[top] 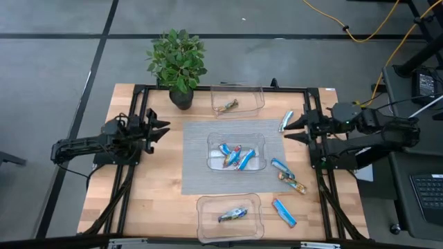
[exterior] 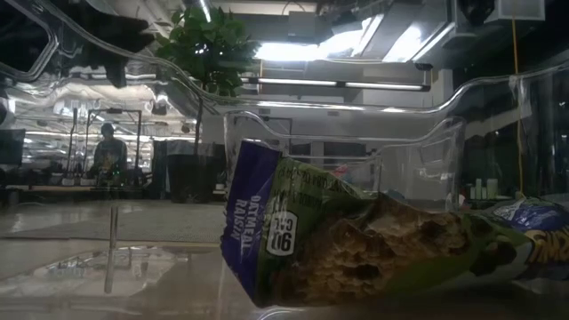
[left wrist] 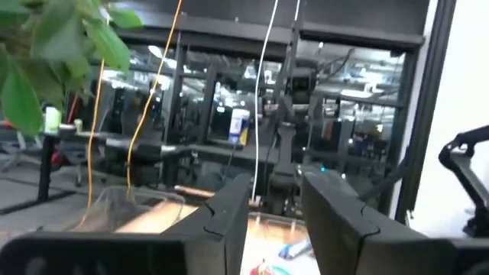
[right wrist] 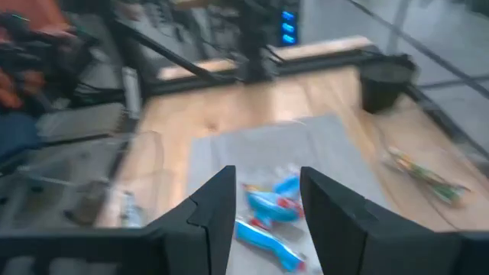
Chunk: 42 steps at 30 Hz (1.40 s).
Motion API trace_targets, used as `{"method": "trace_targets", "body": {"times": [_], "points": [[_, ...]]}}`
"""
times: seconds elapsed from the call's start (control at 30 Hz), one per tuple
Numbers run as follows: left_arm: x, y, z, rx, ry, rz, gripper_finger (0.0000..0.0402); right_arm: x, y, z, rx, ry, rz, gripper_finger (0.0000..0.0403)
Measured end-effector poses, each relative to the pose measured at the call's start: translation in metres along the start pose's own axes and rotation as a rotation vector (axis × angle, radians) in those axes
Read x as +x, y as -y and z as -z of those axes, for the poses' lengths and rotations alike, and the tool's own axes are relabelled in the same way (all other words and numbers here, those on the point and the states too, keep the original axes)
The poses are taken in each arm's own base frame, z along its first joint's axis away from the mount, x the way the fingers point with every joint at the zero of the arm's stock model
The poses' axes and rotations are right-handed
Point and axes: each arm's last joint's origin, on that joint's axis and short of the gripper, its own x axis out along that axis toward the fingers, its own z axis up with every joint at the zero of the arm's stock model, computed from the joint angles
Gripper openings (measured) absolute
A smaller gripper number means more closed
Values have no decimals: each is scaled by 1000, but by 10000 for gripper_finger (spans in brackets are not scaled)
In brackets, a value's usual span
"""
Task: Pick and place Granola Bars by type
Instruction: Put the orange granola bar into the top transparent bin
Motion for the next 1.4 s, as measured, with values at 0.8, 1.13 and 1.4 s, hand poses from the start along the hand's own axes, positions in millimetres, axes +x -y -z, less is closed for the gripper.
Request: {"method": "trace_targets", "body": {"times": [0.8,1.13,1.4], "points": [[-2,-2,35,-3,-359,-73,113,31,20,12,6,-224,237,149],[-3,13,41,-26,-429,94,113,30,20,12,0,-220,236,149],[-2,12,43,-25,-447,89,113,31,20,10,-17,-200,231,149]]}}
